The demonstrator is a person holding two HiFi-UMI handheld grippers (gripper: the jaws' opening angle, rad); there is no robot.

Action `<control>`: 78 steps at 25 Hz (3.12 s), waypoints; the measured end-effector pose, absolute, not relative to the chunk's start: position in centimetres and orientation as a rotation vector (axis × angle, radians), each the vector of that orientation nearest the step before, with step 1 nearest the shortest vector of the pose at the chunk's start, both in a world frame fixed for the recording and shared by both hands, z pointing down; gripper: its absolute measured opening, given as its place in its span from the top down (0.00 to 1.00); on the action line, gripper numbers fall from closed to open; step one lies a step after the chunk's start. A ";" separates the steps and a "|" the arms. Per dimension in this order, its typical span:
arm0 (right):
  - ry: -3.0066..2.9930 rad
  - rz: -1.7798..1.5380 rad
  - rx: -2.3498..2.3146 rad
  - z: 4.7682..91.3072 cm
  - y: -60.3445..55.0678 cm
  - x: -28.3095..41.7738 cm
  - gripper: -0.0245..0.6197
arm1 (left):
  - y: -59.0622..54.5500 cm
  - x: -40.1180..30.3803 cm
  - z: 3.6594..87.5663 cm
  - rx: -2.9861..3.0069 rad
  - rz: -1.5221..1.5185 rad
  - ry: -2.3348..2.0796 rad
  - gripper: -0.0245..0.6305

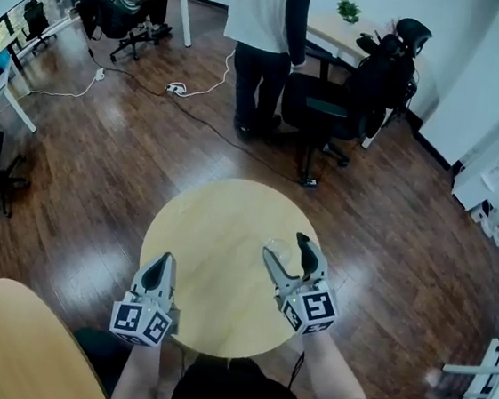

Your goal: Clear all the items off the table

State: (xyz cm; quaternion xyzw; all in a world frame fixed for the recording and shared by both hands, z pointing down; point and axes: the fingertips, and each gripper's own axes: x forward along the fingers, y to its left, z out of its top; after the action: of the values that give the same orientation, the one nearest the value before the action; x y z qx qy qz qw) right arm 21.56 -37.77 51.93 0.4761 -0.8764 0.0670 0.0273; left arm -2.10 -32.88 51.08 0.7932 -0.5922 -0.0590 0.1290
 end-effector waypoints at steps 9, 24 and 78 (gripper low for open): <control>-2.996 -0.068 1.224 41.1 -34.7 13.9 0.71 | -27.7 -6.2 42.7 2.283 -0.286 -1.969 0.96; -3.294 -0.085 0.649 36.4 -22.7 -8.2 0.96 | -4.0 -23.3 40.8 1.701 -0.410 -2.573 0.96; -3.126 -0.338 -1.031 38.1 34.9 -40.0 0.95 | 57.4 -32.2 41.4 0.225 -0.573 -3.190 0.96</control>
State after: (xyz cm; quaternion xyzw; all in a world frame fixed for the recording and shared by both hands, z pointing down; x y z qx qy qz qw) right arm -40.02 34.93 38.10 -0.3106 -0.9414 -0.1019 -0.0836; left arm -32.21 57.41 41.45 0.0692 -0.9804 -0.1763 -0.0537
